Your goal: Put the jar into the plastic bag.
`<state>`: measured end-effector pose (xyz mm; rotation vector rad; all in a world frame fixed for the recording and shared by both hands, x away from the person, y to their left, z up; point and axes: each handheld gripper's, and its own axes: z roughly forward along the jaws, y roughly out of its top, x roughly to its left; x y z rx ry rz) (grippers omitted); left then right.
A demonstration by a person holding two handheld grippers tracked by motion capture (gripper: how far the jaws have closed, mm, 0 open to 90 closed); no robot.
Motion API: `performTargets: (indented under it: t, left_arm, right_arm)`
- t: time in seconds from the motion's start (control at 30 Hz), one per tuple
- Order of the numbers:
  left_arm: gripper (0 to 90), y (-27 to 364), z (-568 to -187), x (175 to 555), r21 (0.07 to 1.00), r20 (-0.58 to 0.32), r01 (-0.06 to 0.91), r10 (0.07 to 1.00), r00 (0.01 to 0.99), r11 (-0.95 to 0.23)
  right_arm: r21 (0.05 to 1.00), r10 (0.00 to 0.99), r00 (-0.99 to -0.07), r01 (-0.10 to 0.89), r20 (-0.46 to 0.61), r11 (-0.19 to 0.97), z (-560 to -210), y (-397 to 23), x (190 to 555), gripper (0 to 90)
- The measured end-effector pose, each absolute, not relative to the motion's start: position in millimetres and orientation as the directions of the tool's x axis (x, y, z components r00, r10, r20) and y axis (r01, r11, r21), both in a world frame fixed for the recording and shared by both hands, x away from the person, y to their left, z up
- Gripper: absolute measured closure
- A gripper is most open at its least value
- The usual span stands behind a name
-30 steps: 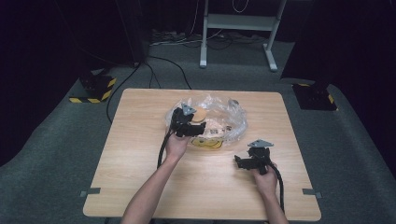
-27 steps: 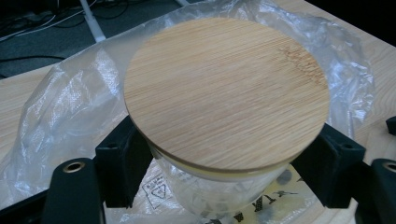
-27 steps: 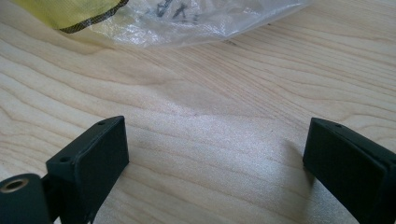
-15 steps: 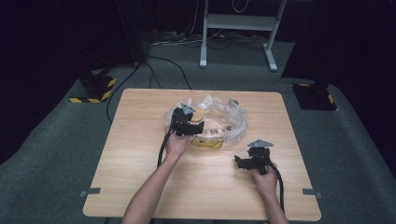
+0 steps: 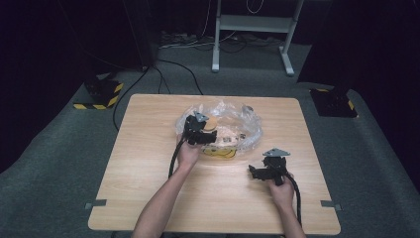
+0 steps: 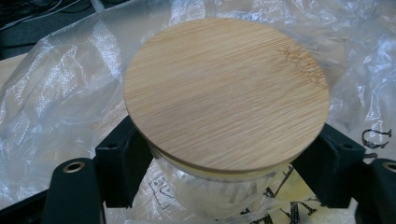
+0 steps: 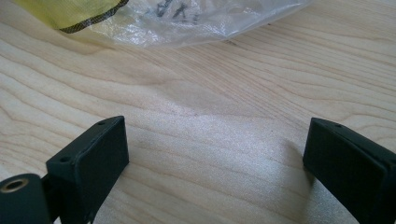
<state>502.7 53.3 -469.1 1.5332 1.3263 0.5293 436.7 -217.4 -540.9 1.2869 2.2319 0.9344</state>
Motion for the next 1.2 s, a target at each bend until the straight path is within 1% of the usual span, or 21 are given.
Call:
performTargets:
  t: [0.73, 0.8, 0.97, 1.2]
  left_arm:
    - [25.5, 50.5, -488.1, 509.1, 0.856, -0.251, 0.512, 0.927, 0.278, 0.078]
    - [25.5, 50.4, -489.9, 510.2, 0.856, -0.259, 0.508, 0.928, 0.268, 0.092]
    - [25.5, 52.0, -493.8, 509.9, 0.853, -0.247, 0.516, 0.932, 0.266, 0.079]
    - [25.4, 53.5, -500.7, 511.5, 0.849, -0.255, 0.521, 0.934, 0.250, 0.092]
  right_arm:
    - [0.716, 0.867, -0.498, 0.601, -0.011, 0.354, -541.0, -217.6, 436.6, 6.3]
    - [0.716, 0.867, -0.498, 0.601, -0.011, 0.354, -541.0, -217.6, 436.6, 6.3]
    - [0.716, 0.867, -0.498, 0.601, -0.011, 0.354, -541.0, -217.6, 436.6, 6.3]
    - [0.716, 0.867, -0.498, 0.601, -0.011, 0.354, -541.0, -217.6, 436.6, 6.3]
